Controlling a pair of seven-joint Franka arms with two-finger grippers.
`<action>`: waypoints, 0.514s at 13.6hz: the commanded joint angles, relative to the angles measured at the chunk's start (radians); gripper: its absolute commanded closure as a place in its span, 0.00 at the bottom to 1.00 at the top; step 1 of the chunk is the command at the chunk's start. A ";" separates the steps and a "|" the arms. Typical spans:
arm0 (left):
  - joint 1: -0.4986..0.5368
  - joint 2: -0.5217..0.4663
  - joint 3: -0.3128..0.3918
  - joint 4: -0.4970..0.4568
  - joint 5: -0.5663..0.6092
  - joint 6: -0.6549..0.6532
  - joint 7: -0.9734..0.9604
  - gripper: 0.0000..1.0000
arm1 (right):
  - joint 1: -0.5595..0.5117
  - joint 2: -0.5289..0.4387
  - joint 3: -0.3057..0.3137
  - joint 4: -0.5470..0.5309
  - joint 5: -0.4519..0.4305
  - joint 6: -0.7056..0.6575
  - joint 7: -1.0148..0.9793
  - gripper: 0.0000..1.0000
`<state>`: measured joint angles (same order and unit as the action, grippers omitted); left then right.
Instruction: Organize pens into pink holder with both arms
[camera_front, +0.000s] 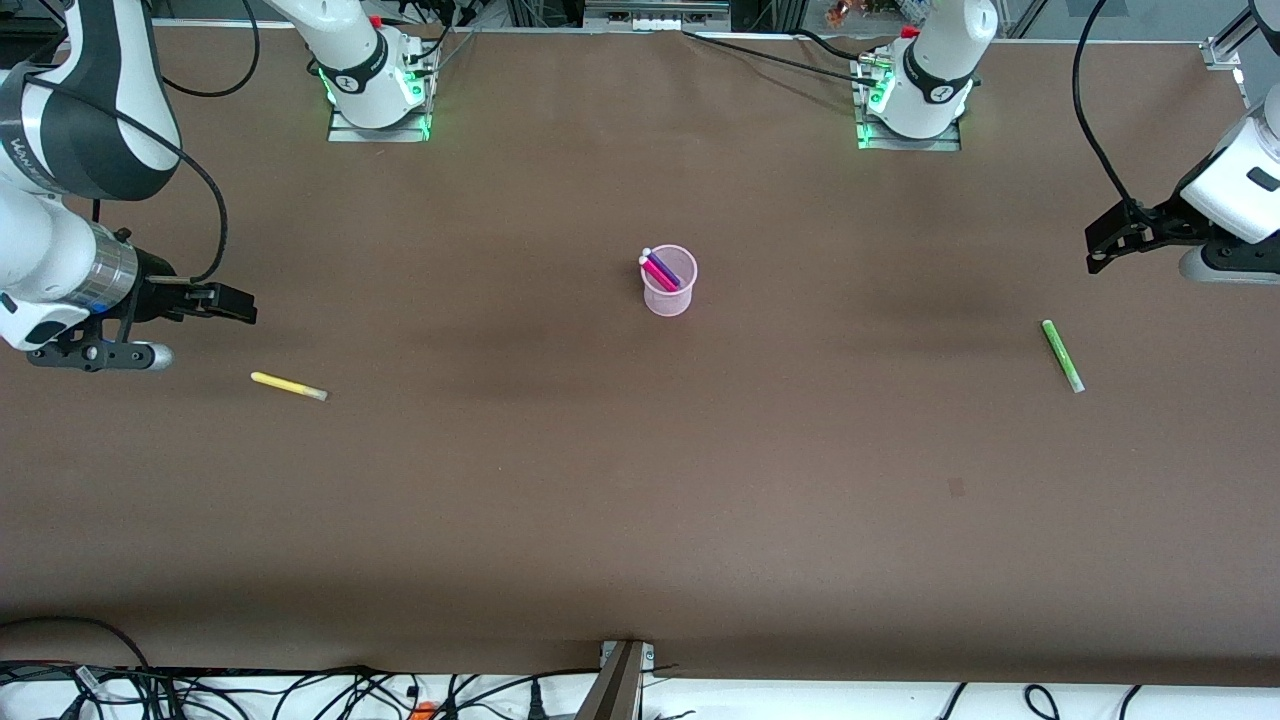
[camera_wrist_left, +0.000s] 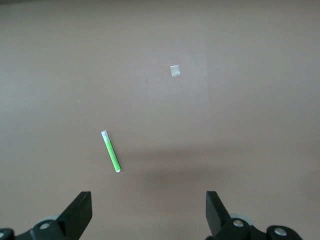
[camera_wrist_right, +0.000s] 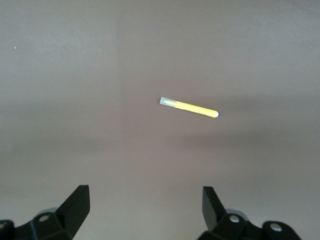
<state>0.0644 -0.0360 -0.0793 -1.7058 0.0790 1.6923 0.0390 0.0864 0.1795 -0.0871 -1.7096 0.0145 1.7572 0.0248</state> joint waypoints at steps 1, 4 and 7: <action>-0.005 -0.002 0.001 0.015 0.012 -0.017 0.016 0.00 | -0.019 -0.023 0.021 -0.010 -0.018 0.002 0.014 0.01; -0.006 -0.002 0.001 0.015 0.012 -0.016 0.018 0.00 | -0.019 -0.026 0.023 -0.008 -0.018 0.004 0.014 0.01; -0.006 -0.002 0.001 0.015 0.013 -0.016 0.018 0.00 | -0.019 -0.028 0.024 -0.008 -0.019 0.001 0.014 0.01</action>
<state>0.0644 -0.0360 -0.0793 -1.7058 0.0790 1.6923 0.0403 0.0857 0.1739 -0.0862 -1.7083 0.0108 1.7576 0.0248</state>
